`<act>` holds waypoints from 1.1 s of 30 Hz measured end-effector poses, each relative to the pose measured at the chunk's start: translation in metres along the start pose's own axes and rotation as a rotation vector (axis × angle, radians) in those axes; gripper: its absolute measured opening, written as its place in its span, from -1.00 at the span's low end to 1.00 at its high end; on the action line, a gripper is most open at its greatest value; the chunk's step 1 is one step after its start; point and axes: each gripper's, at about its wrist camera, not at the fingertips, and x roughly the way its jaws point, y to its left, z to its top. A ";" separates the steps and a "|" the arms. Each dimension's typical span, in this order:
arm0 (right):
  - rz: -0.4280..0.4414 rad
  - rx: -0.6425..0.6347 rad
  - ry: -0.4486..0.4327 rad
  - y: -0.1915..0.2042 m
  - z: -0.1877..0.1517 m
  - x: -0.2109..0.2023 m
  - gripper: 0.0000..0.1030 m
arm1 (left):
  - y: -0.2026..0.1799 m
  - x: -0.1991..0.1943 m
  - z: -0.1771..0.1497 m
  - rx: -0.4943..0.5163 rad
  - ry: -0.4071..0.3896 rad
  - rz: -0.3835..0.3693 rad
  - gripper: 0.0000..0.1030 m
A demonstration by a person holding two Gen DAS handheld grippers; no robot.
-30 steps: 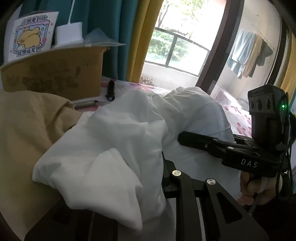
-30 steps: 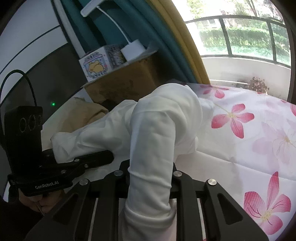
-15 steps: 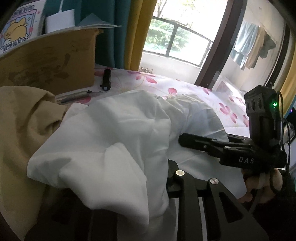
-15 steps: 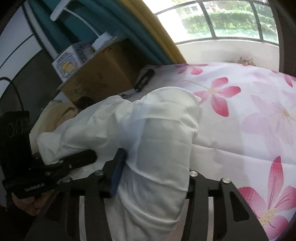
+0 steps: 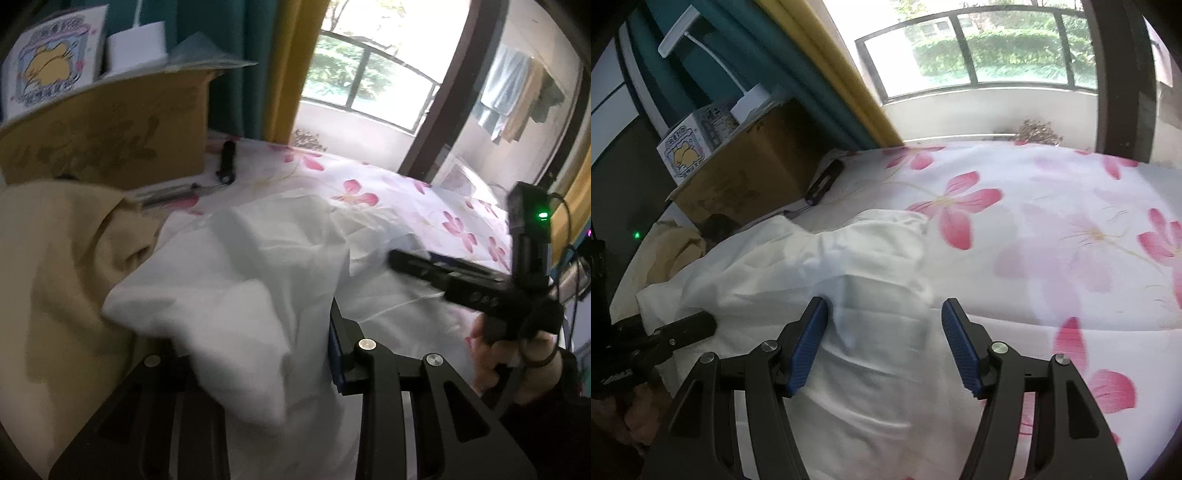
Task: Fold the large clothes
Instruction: 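Lower the white bundle onto the bed beside the beige blanket and open both grippers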
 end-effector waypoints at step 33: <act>0.004 -0.050 0.059 -0.009 -0.049 -0.037 0.31 | 0.002 -0.021 -0.035 -0.041 -0.015 0.074 -0.24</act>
